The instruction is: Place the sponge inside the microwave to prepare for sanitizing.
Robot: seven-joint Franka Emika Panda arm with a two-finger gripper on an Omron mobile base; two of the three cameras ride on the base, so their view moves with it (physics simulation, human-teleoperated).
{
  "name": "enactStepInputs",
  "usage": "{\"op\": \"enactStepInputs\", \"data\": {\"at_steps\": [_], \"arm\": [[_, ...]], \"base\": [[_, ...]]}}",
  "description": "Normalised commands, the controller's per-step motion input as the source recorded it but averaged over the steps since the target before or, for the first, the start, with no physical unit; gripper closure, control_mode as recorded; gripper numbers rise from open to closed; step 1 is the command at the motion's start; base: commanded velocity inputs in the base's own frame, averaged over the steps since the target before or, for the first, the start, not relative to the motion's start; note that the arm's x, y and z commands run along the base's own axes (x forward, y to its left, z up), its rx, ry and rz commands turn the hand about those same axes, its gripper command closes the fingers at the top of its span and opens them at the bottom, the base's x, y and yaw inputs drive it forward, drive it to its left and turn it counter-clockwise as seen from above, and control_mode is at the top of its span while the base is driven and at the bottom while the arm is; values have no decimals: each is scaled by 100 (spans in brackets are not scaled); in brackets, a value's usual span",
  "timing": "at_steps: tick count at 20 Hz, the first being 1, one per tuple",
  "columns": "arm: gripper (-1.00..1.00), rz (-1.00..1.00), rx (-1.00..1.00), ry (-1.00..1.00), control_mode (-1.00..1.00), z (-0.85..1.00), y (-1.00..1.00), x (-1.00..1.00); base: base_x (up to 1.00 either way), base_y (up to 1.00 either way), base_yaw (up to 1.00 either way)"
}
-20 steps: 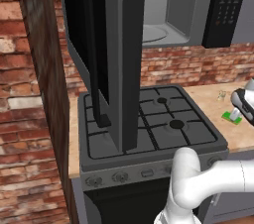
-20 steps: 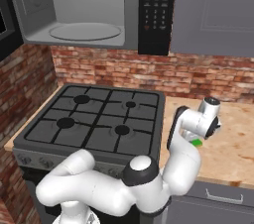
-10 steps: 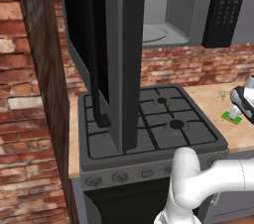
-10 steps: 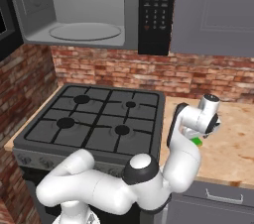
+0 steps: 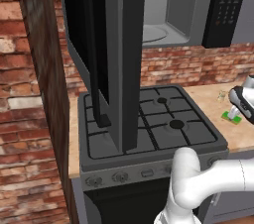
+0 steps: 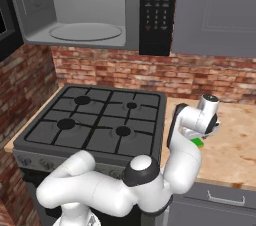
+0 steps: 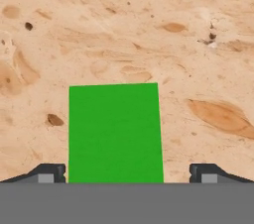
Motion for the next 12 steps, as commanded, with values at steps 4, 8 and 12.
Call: {"op": "enactStepInputs", "data": {"at_steps": [4,8,12], "arm": [[-100,1,0,0,-100,-7,9,0],[-100,1,0,0,-100,-15,4,6],[-100,1,0,0,-100,-22,0,25]], "base": [[0,0,0],[0,0,0],[0,0,0]]}}
